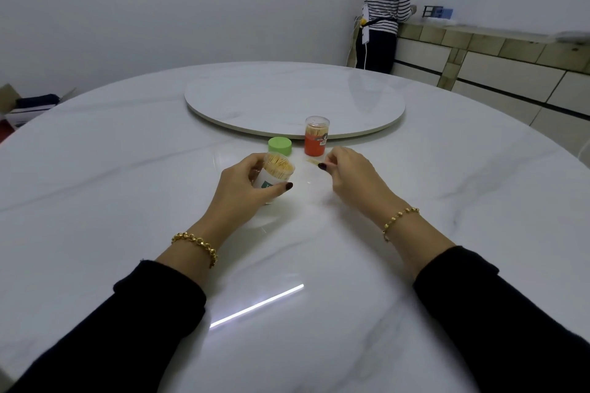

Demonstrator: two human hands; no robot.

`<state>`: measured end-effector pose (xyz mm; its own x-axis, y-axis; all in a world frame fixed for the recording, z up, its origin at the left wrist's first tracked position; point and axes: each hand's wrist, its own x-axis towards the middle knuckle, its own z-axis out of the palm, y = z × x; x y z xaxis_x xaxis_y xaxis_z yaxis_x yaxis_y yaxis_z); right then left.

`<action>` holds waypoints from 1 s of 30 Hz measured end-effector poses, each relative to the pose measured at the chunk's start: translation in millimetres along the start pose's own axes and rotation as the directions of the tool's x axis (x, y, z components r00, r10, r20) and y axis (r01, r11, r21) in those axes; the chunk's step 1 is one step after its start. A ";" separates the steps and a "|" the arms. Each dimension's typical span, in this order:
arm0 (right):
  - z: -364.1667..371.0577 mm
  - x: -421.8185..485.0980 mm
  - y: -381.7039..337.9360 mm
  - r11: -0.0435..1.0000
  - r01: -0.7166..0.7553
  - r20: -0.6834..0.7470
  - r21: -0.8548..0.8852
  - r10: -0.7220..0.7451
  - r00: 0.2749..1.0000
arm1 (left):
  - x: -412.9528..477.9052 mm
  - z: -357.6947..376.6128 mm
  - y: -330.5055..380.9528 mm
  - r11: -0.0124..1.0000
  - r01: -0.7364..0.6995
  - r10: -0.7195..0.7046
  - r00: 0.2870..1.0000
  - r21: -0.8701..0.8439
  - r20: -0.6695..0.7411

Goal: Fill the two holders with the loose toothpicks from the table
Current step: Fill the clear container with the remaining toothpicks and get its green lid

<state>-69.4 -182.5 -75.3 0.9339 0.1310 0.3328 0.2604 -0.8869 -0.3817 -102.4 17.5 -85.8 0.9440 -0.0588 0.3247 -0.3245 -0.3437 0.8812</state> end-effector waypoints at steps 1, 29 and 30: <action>-3.3 -1.5 -1.3 0.999 0.001 0.001 0.054 -0.001 1.000 | -0.3 0.5 0.2 1.000 -0.004 0.004 1.000 0.001 0.002; 2.5 -13.4 -33.1 0.911 0.405 -0.263 0.072 -0.374 0.889 | -3.0 13.0 1.2 0.974 -0.193 0.183 0.979 0.120 0.088; 2.8 -13.4 -33.0 0.908 0.407 -0.274 0.096 -0.369 0.888 | -3.3 12.7 1.6 0.979 -0.175 0.167 0.983 0.101 0.080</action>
<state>-89.8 -153.7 -69.5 0.6661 0.3224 0.6726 0.6401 -0.7099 -0.2937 -105.3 5.2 -89.9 0.8780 -0.1902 0.4392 -0.4770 -0.4211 0.7714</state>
